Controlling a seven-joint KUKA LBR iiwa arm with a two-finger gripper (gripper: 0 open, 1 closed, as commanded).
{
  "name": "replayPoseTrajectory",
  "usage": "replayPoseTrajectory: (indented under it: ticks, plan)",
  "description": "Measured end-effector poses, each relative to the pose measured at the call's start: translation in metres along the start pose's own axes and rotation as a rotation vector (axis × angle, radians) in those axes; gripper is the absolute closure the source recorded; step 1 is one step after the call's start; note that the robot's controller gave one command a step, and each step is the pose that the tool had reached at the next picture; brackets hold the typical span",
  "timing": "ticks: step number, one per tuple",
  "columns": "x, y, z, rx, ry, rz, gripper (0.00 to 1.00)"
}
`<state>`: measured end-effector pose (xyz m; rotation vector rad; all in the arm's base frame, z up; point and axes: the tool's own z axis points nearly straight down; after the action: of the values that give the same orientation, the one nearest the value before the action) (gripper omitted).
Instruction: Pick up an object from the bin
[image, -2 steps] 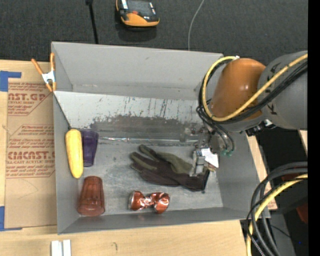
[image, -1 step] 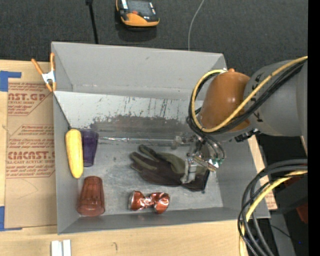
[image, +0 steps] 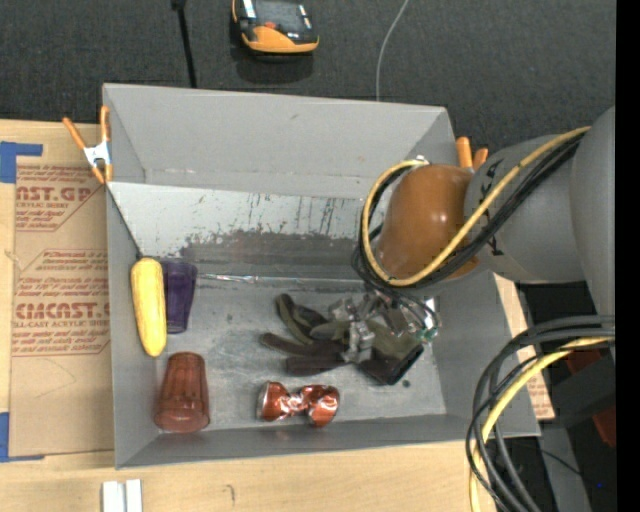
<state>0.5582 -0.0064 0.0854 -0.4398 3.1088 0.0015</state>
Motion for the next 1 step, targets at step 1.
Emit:
replayPoseTrajectory:
  ticks: [1]
  plan:
    - [0.0,0.0,0.0,0.0,0.0,0.0,1.0]
